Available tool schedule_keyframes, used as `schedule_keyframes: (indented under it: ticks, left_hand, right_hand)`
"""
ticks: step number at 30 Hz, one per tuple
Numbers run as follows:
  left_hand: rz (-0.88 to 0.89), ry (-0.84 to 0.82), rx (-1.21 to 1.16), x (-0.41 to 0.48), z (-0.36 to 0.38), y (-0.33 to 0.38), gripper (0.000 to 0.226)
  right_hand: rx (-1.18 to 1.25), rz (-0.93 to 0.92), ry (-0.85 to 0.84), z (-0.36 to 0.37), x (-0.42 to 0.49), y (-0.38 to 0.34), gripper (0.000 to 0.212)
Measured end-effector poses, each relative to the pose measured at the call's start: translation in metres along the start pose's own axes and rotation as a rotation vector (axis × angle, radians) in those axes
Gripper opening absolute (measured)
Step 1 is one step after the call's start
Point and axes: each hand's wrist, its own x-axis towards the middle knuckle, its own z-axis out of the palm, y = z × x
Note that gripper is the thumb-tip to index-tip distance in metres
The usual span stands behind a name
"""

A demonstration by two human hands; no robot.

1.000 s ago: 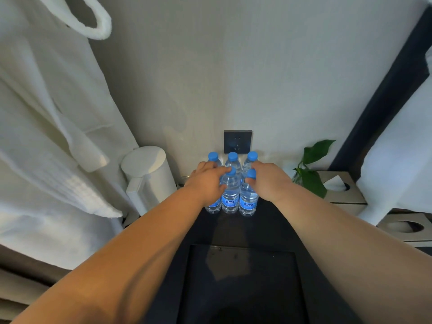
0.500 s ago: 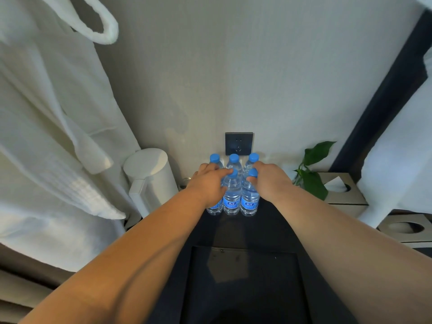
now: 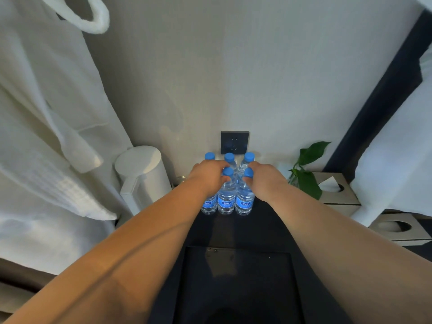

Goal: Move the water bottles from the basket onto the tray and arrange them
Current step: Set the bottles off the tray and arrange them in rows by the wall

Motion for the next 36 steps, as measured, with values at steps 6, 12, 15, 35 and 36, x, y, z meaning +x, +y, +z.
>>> schedule_keyframes:
  ticks: [6, 12, 15, 35, 36]
  left_hand:
    - [-0.007, 0.032, -0.118, 0.001, 0.008, -0.005, 0.030]
    - [-0.003, 0.075, -0.107, 0.002, 0.013, -0.007, 0.027]
    - [-0.004, 0.077, -0.095, 0.003, 0.014, -0.007, 0.026]
    - [-0.011, 0.088, 0.072, -0.010, 0.002, -0.005, 0.052]
    - [-0.024, 0.093, 0.064, -0.015, 0.002, -0.006, 0.055]
  right_hand:
    - [0.011, -0.001, -0.006, 0.001, 0.002, 0.003, 0.030]
    - [0.026, 0.004, -0.016, 0.003, 0.002, 0.004, 0.028]
    - [0.022, 0.004, -0.017, 0.002, 0.002, 0.003, 0.030]
    - [0.014, 0.100, -0.072, 0.020, -0.023, 0.014, 0.053]
    - [0.006, 0.108, -0.085, 0.021, -0.027, 0.016, 0.051]
